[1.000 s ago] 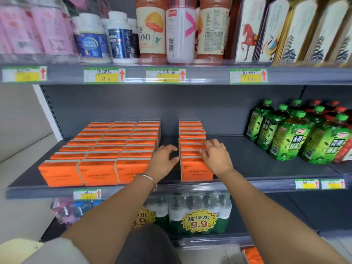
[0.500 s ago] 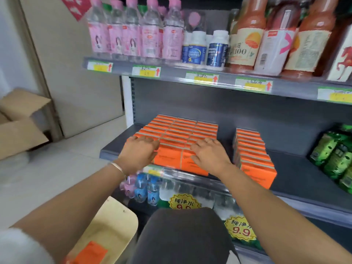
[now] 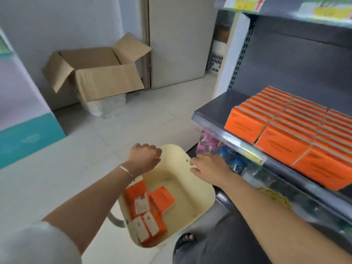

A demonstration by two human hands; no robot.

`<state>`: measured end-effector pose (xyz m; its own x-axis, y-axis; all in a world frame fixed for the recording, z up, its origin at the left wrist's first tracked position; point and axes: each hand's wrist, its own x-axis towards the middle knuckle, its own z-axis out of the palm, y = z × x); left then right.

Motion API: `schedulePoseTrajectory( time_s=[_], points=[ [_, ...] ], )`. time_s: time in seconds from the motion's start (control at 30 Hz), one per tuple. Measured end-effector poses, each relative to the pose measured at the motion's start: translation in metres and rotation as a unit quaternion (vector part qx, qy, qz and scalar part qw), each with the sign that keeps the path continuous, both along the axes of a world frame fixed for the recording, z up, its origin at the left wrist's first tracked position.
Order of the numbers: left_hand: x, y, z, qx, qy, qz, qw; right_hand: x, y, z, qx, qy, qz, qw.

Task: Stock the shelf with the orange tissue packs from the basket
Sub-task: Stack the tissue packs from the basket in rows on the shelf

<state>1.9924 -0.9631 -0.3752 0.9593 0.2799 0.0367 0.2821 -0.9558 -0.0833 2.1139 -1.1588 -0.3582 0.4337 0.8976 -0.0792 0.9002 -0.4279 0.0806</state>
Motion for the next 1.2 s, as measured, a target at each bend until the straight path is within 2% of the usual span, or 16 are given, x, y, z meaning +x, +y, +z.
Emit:
schedulePoseTrajectory(
  time_s=[0.2,0.37,0.47,0.57,0.7,0.73,0.83,0.97,1.1,1.2],
  points=[
    [0.015,0.012,-0.068,-0.047,0.073,0.036,0.996,0.002,0.049,-0.081,-0.081,0.127,0.005,0.989],
    [0.018,0.037,-0.120,-0.079,0.117,0.089,0.986,0.016,0.077,-0.137,-0.143,0.263,-0.077,0.951],
    [0.021,0.049,-0.150,-0.087,0.161,0.109,0.977,0.021,0.091,-0.174,-0.152,0.296,-0.105,0.937],
    [0.032,0.052,-0.180,-0.086,0.201,0.073,0.973,0.018,0.099,-0.218,-0.163,0.315,-0.153,0.922],
    [0.047,0.050,-0.212,-0.037,0.257,0.013,0.966,0.016,0.106,-0.271,-0.171,0.340,-0.215,0.899],
    [0.050,0.051,-0.220,-0.011,0.256,0.010,0.967,0.016,0.109,-0.282,-0.165,0.351,-0.232,0.892],
    [0.057,0.048,-0.241,-0.025,0.310,0.006,0.950,0.016,0.120,-0.310,-0.139,0.381,-0.288,0.868],
    [0.066,0.056,-0.258,-0.002,0.321,-0.005,0.947,0.012,0.130,-0.337,-0.143,0.426,-0.355,0.820],
    [0.069,0.059,-0.261,0.008,0.364,-0.002,0.932,0.009,0.131,-0.347,-0.170,0.452,-0.419,0.769],
    [0.072,0.058,-0.266,0.010,0.402,0.010,0.916,0.009,0.128,-0.349,-0.163,0.477,-0.438,0.744]
  ],
)
